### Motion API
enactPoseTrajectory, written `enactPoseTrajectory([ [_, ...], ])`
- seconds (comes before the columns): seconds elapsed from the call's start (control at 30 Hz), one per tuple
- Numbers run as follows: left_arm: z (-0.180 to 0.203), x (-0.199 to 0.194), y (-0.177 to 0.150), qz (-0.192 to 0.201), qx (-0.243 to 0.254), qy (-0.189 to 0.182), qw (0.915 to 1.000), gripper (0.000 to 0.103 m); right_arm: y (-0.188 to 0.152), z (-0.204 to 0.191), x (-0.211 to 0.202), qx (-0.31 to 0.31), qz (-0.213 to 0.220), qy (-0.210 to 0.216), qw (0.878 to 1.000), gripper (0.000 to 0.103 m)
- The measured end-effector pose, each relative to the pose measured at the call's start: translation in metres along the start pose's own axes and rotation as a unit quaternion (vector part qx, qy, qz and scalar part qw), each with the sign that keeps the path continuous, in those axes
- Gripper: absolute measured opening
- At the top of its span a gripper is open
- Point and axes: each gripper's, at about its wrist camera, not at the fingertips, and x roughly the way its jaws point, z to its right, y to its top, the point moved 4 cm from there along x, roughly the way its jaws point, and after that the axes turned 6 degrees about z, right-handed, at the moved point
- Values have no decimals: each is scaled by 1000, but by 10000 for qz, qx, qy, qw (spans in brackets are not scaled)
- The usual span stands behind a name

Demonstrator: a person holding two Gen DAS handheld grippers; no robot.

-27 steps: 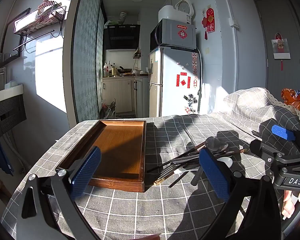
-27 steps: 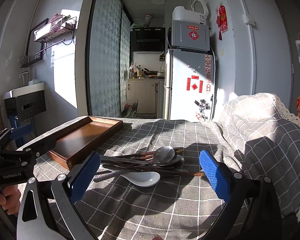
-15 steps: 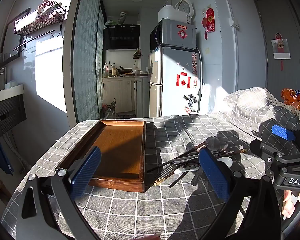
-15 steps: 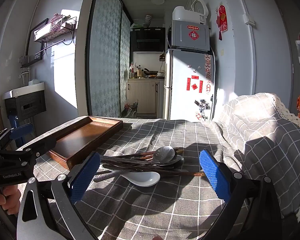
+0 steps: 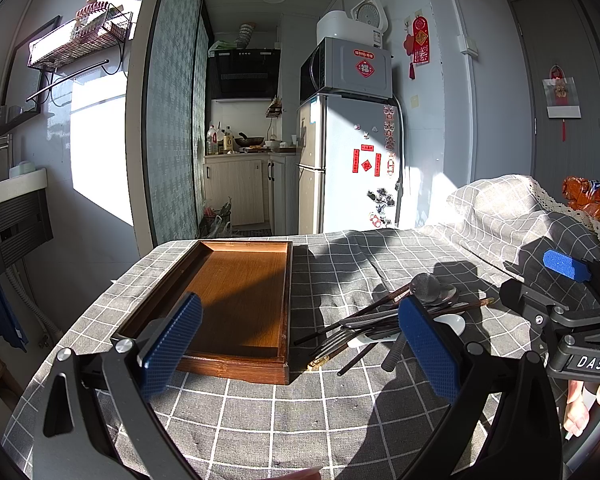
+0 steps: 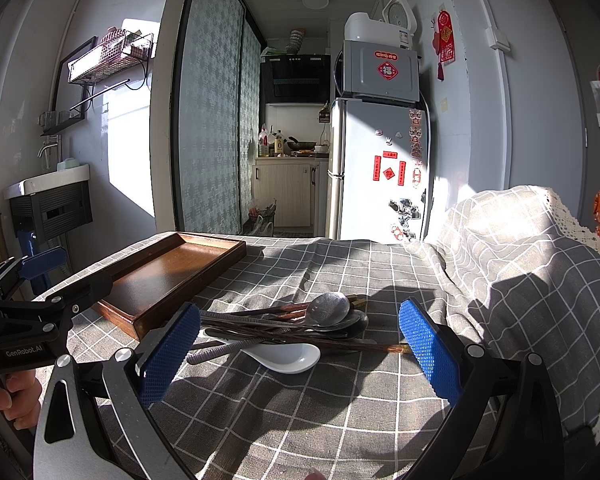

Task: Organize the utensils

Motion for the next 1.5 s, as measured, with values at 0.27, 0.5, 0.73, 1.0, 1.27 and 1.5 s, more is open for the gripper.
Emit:
enactPoseTrajectory([
  [0.27, 0, 0, 0, 1, 0, -1, 10000, 100, 0, 0, 0, 0, 0, 0, 10000, 100],
  [0.5, 0, 0, 0, 1, -1, -1, 10000, 100, 0, 0, 0, 0, 0, 1, 10000, 100],
  [0.73, 0, 0, 0, 1, -1, -1, 10000, 100, 0, 0, 0, 1, 0, 1, 10000, 100],
  [1.0, 0, 0, 0, 2, -1, -1, 10000, 100, 0, 0, 0, 1, 1, 0, 10000, 100],
  [1.27, 0, 0, 0, 2, -1, 0, 10000, 100, 0, 0, 0, 1, 1, 1, 10000, 100],
  [1.5, 0, 0, 0, 3, -2, -1, 10000, 100, 0, 0, 0, 0, 1, 1, 10000, 100],
])
